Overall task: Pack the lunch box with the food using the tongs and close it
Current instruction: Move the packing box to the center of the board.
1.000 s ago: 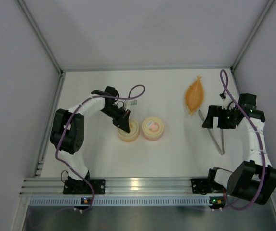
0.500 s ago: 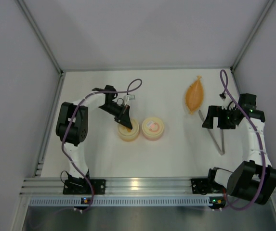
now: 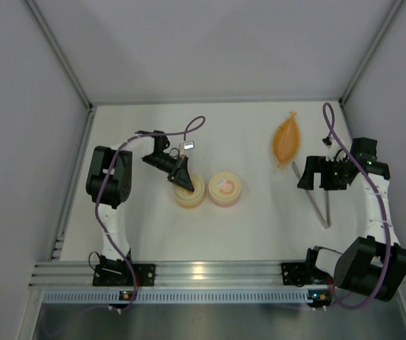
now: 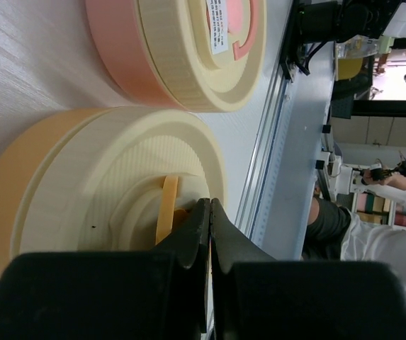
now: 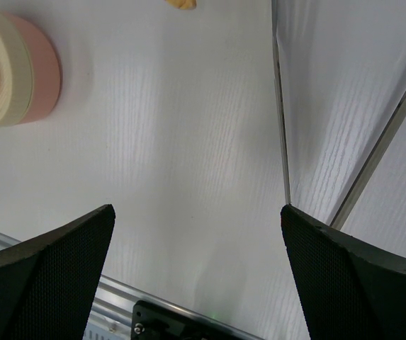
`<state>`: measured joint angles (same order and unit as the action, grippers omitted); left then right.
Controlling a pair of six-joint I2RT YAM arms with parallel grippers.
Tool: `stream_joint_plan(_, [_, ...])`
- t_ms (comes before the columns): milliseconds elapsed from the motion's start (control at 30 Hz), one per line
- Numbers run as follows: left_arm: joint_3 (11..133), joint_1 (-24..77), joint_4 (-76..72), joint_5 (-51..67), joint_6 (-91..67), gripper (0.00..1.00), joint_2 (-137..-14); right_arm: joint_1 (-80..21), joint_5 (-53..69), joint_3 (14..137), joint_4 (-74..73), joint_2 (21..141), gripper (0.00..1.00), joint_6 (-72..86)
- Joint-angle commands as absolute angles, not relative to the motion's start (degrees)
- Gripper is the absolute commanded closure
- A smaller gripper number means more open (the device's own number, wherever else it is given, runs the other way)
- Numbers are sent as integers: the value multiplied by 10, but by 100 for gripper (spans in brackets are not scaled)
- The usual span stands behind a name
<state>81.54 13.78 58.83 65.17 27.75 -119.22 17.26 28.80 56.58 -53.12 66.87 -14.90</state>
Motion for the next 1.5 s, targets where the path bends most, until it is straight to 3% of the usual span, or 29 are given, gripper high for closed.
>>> stream_joint_plan(0, [824,131,620,646,343,100,-1229,163,303,584,-537,656,1,-159])
stream_joint_plan(233, [852,113,669,670,376,100,-1247,163,304,590,-546,650,1,-164])
stream_joint_plan(733, [875,103,700,668,344,100,-1143,163,315,588,-541,655,1,-158])
stream_joint_plan(1467, [870,88,590,618,270,100,-1202,163,312,582,-534,661,1,-159])
